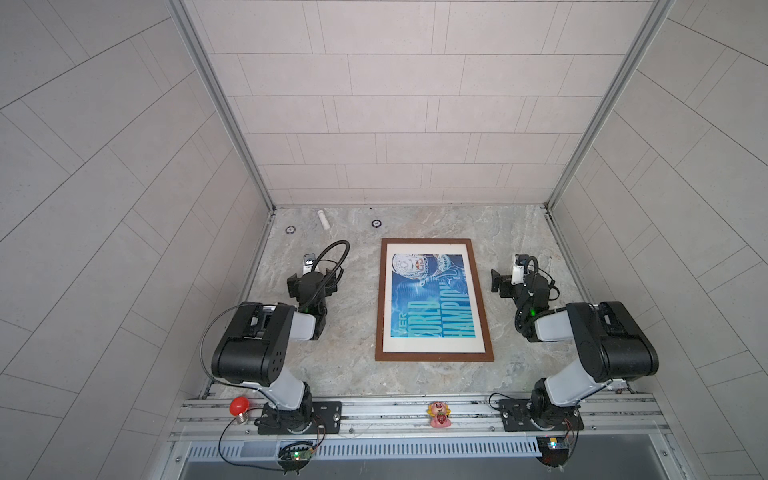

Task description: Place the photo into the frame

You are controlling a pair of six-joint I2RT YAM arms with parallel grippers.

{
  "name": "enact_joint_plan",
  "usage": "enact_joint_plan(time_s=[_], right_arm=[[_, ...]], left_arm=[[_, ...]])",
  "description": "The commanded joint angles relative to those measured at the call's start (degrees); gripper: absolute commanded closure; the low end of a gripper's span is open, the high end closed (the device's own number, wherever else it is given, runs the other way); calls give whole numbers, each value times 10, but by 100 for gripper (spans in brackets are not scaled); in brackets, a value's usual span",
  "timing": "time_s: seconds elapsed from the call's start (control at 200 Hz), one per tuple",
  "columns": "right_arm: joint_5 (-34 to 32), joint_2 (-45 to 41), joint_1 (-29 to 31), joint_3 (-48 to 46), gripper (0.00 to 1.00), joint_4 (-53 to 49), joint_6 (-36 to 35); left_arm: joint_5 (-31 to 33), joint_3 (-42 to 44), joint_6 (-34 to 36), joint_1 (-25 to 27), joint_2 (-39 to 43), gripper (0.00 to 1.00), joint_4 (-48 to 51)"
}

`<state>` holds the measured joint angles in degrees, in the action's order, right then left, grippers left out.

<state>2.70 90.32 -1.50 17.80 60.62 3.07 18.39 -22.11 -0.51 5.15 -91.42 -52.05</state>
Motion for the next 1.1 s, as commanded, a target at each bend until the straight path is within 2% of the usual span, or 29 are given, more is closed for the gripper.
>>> enact_joint_plan(time_s=[0.0,0.035,0.145,0.265,0.375,0.43,0.535,0.625,0.695,0.761,0.826,1.096], right_arm=[[-52,19,3,-72,1,156,5],[-62,29,3,-94,1,212,6],[-47,-11,4,-94,1,156,8],[-66,29,2,-57,1,160,16],[-58,-29,1,6,1,-53,21],[-37,-27,1,31,1,-96,12],[-44,6,11,18,1,-15,-4],[-39,-10,12,35,1,-75,-5],[-37,4,13,24,1,-31,-10],[-38,-5,14,31,1,-60,-13],[-39,3,15,26,1,-36,-12],[-40,1,15,28,1,-46,-14]], left_arm=[[-2,-3,-2,-4,2,0,-20],[-2,-3,-2,-4,2,0,-20],[-1,-3,-1,-4,2,0,-19],[-1,-3,-1,-4,2,0,-18],[-2,-3,-1,-3,1,0,-20],[-2,-3,0,-4,2,0,-20],[-2,-3,-1,-4,2,0,-20],[-2,-3,-1,-4,2,0,-20],[-2,-3,-1,-4,2,0,-20],[-2,-3,-1,-4,2,0,-20],[-2,-3,-1,-4,1,0,-20],[-1,-3,-1,-4,1,0,-20]])
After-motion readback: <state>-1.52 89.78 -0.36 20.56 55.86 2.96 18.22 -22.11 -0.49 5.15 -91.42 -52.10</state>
